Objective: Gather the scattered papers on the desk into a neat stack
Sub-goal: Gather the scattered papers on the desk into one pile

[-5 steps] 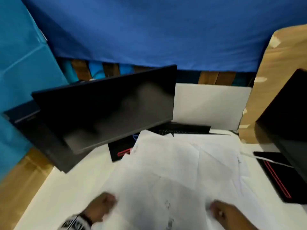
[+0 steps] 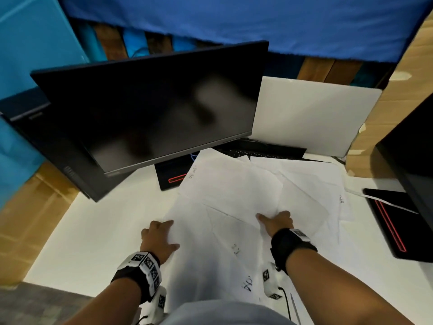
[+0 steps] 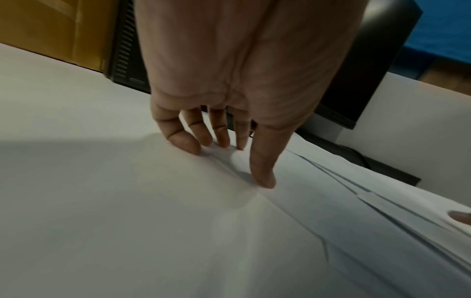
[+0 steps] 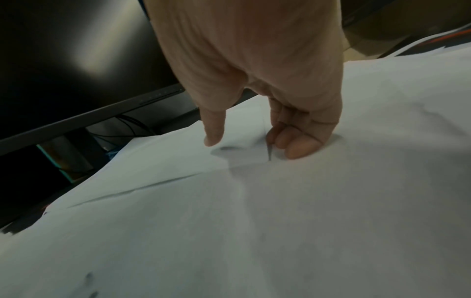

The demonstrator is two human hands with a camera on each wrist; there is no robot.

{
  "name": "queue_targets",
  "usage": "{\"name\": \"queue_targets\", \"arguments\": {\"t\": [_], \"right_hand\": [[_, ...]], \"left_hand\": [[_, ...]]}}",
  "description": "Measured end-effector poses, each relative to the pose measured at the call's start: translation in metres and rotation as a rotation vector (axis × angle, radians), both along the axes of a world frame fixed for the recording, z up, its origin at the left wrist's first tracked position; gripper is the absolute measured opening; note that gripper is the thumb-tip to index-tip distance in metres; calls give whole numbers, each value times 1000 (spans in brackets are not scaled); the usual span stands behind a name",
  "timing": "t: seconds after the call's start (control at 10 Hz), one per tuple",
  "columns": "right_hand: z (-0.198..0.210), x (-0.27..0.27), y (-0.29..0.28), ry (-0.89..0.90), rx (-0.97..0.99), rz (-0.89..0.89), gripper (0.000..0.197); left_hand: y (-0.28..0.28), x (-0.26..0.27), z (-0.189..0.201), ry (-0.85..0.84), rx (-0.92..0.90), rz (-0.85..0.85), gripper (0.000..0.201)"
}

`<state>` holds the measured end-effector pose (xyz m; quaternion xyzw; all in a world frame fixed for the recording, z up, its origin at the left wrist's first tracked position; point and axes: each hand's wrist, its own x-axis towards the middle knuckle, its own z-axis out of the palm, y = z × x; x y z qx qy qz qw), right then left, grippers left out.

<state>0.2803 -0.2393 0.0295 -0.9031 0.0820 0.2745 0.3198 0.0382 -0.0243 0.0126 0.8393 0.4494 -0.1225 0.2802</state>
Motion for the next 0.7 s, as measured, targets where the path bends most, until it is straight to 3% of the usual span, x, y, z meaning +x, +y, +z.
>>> {"name": "queue_targets", "arguments": {"t": [0.1,0.2,0.3,0.4,0.5,0.6,0.7], "right_hand": [[-17,5,10,77,-77,51,80],[-11,6,17,82,-126,124,41],[-1,-2,21,14,-225,30,67],[3,-14,29,-17,-335,41,93],[-1,-15,38,-29,-338,22,88],[-8,-9,47,78,-316,72,79],[-20,-13,45,70,-676,393,55]], "left_hand": [[-8,-2,4,8,62,-116,69],[-14,-3,5,8,116,-160,69],[-17,-4,6,40,117,28,94],[-15,-4,7,65,124,262,103],[-20,1,6,38,101,285,82],[-28,8,6,0,64,272,75],[-37,11,8,-42,32,222,95]]}}
